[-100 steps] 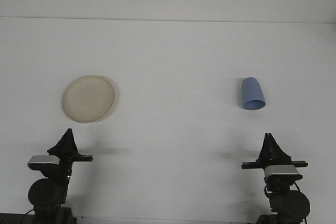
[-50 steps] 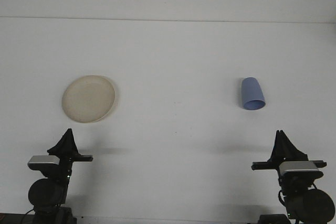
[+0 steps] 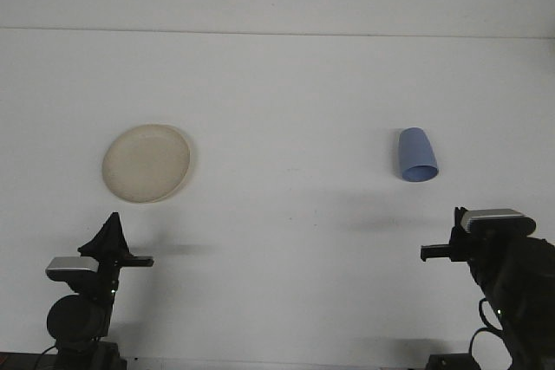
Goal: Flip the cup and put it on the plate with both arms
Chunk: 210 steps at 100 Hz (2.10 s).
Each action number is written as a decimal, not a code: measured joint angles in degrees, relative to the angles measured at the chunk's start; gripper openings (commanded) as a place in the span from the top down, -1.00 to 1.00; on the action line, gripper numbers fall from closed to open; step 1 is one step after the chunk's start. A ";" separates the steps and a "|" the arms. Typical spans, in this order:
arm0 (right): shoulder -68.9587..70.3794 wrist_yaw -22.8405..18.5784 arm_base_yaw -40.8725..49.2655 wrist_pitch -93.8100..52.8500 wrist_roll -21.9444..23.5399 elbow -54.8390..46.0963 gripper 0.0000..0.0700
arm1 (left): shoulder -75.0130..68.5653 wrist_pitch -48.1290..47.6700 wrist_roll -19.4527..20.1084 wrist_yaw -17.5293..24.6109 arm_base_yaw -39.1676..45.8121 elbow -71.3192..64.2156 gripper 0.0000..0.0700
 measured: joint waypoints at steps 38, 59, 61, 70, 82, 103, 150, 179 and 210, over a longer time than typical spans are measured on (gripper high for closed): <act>6.58 -0.17 -0.02 -4.46 0.24 0.61 0.88 | 0.00 -0.02 0.00 0.00 0.00 0.00 0.97; 6.58 -0.15 -0.02 -4.09 0.68 0.61 0.39 | 0.00 0.00 0.00 0.02 0.00 0.00 0.97; 6.58 -0.15 -0.02 -4.09 0.66 0.63 0.22 | 0.00 0.00 0.00 0.00 0.00 0.00 0.97; 6.58 -0.15 -0.02 -4.09 0.68 0.61 -0.43 | 0.00 0.00 0.00 0.02 0.00 0.00 0.97; 6.58 -0.15 -0.02 -4.11 0.72 0.61 -0.54 | 0.00 0.00 0.00 0.00 0.00 0.00 0.97; 6.51 -0.13 -0.02 -3.78 0.72 0.61 -0.54 | 0.00 0.00 0.00 0.00 0.00 0.00 0.97; 16.74 1.11 -3.37 20.00 -0.48 -6.03 -0.57 | 0.00 0.00 0.00 0.00 0.00 0.00 0.97; 19.80 -0.13 -7.13 43.98 -0.48 -20.33 -0.57 | 0.00 0.00 0.00 0.00 0.00 0.00 0.97; 27.56 -5.97 -9.94 61.75 -2.10 -27.12 -0.57 | 0.00 0.00 0.00 0.00 0.00 0.00 0.97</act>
